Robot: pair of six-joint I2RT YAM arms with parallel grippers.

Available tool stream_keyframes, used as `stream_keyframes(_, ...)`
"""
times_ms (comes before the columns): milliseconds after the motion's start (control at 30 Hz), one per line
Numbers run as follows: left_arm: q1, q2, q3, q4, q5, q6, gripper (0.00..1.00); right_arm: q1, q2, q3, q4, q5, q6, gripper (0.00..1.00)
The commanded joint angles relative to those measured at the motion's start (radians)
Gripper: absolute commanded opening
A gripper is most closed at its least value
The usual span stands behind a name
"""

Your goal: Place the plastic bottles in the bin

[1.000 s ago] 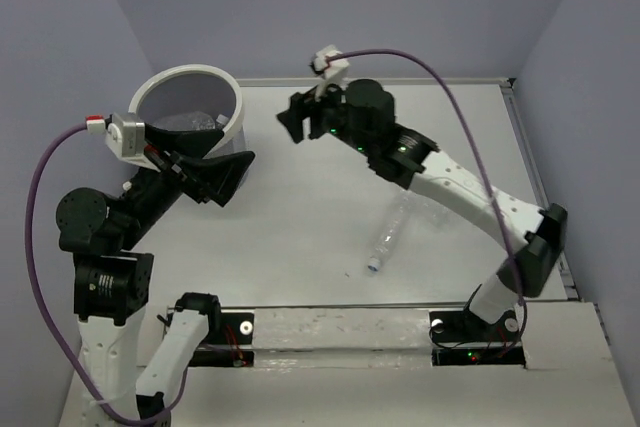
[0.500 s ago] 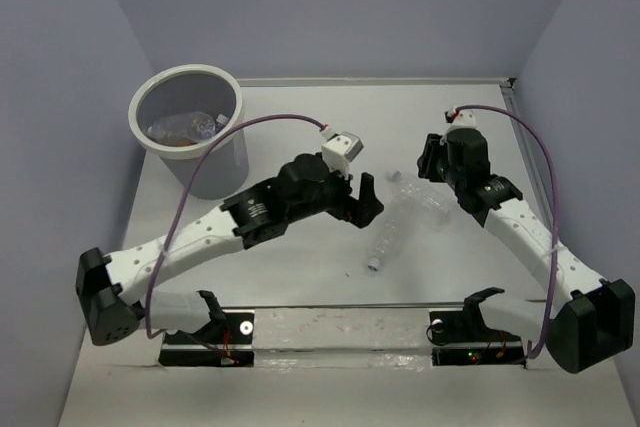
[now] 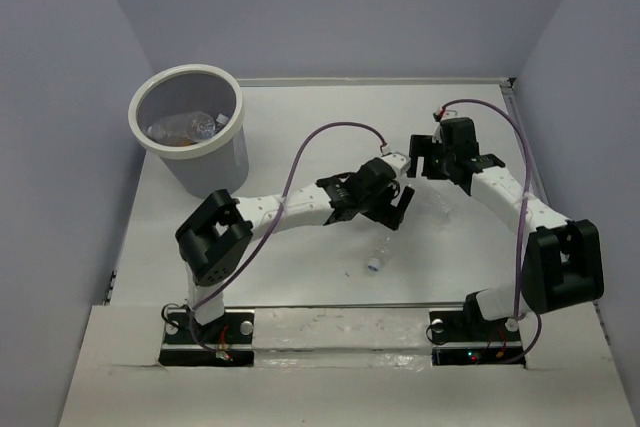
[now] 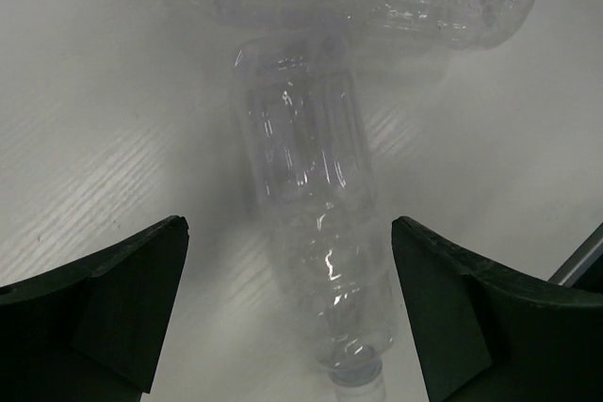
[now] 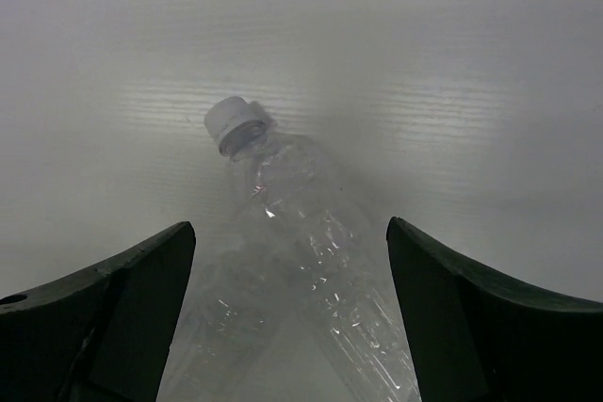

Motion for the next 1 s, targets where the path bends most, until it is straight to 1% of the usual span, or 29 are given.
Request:
stream_keyframes(0,-0.001,0.12,0.144,-0.003,0.058,0.061,0.99,-0.007,0.078,0.063,-0.028,-0.033,-0.053,0.88)
stream_keyframes(133,0.0,0.206,0.206,-0.029,0.095,0.068,0.99,-0.007,0.111,0.066,-0.032,-0.019,-0.075,0.89)
stream_keyframes(267,0.002,0.249,0.206,-0.023,0.064,0.063,0.99,-0.007,0.161,0.076,-0.038,-0.024,-0.076,0.89)
stream_keyframes(367,0.002,0.248,0.162,-0.006,0.047,0.063,0.86,-0.007,0.185,0.071,-0.038,-0.033,-0.065,0.87)
stream_keyframes(400,0.005,0.234,0.136,-0.004,0.044,0.061,0.78,-0.007,0.199,0.068,-0.035,-0.038,-0.064,0.86)
stream_keyframes(467,0.008,0.207,0.093,0.009,0.046,0.055,0.74,-0.007,0.211,0.068,-0.038,-0.045,-0.062,0.85)
stream_keyframes(533,0.01,0.133,0.013,0.066,0.056,0.049,0.71,-0.007,0.22,0.071,-0.037,-0.062,-0.049,0.83)
stream_keyframes(600,0.01,0.073,-0.033,0.096,0.061,0.043,0.65,-0.007,0.222,0.071,-0.037,-0.082,-0.041,0.79)
stream_keyframes(633,0.01,0.011,-0.064,0.096,0.043,0.04,0.6,-0.007,0.224,0.069,-0.035,-0.088,-0.038,0.77)
stream_keyframes(700,0.013,-0.052,-0.084,0.096,0.029,0.038,0.57,-0.007,0.225,0.063,-0.032,-0.099,-0.035,0.74)
stream_keyframes(733,0.023,-0.117,-0.097,0.097,0.029,0.038,0.54,-0.007,0.224,0.062,-0.029,-0.113,-0.033,0.71)
stream_keyframes(767,0.031,-0.152,-0.101,0.097,-0.006,0.041,0.53,-0.007,0.221,0.056,-0.029,-0.122,-0.033,0.67)
stream_keyframes(800,0.055,-0.216,-0.104,0.094,-0.009,0.04,0.51,-0.007,0.217,0.053,-0.023,-0.137,-0.03,0.66)
stream_keyframes(867,0.089,-0.287,-0.107,0.077,-0.017,0.035,0.48,-0.007,0.211,0.04,-0.017,-0.174,-0.026,0.54)
stream_keyframes(900,0.135,-0.359,-0.107,0.073,-0.019,0.031,0.45,-0.007,0.208,0.037,-0.008,-0.183,-0.021,0.51)
stream_keyframes(967,0.193,-0.433,-0.099,0.057,-0.014,0.022,0.45,-0.007,0.196,0.026,0.003,-0.215,-0.012,0.44)
